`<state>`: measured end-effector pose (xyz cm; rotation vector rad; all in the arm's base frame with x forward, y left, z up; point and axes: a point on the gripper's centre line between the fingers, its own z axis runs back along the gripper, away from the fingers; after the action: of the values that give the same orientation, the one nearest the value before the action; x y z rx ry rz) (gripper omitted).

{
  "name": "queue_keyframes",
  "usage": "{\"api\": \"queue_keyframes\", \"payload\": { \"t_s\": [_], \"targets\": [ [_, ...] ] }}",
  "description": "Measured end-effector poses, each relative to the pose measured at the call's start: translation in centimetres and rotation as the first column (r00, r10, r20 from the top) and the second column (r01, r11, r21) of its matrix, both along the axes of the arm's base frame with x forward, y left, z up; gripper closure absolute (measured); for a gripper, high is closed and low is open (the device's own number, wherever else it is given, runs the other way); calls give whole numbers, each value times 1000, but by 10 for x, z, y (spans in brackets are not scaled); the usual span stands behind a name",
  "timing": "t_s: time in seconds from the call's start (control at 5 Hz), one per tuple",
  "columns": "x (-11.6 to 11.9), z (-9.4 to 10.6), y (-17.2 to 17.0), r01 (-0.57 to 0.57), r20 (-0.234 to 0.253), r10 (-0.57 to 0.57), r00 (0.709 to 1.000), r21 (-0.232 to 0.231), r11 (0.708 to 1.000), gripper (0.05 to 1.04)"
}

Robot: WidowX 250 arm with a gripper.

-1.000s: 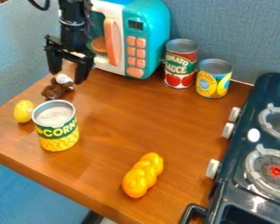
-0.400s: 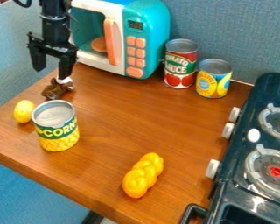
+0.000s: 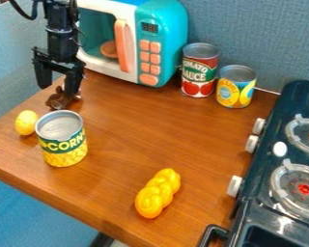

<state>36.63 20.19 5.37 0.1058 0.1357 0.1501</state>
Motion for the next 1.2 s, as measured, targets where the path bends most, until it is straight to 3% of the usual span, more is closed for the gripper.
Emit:
{"api": "queue_keyframes", "payload": {
  "t_s": [0.4, 0.6, 0.8, 1.0, 1.2],
  "targets": [
    [0, -13, 0, 17, -2, -17, 1000, 14, 1000, 83],
    [1, -29, -4, 12, -41, -11, 999, 33, 999, 83],
    [1, -32, -7, 17, -24, -16, 1000, 42, 999, 117],
    [0, -32, -9, 18, -4, -18, 1000, 38, 999, 384],
    [-4, -32, -18, 33, 27, -32, 999, -19, 999, 637]
  ]
}}
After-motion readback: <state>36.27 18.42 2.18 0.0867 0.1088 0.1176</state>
